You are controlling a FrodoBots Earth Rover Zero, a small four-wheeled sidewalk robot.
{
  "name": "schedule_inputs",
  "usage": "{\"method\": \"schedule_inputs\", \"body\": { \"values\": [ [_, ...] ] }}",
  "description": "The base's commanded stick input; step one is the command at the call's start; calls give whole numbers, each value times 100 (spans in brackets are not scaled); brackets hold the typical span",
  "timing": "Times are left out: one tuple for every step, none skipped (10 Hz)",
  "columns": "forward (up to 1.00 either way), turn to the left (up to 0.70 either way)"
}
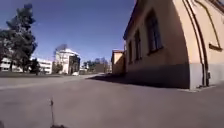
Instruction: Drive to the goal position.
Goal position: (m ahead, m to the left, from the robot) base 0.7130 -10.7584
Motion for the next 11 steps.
{"method": "schedule_inputs", "body": {
  "values": [
    [70,0],
    [70,0],
    [70,0],
    [70,0],
    [70,0],
    [70,0],
    [70,0],
    [70,0],
    [70,0],
    [70,0],
    [45,0]
  ]
}}
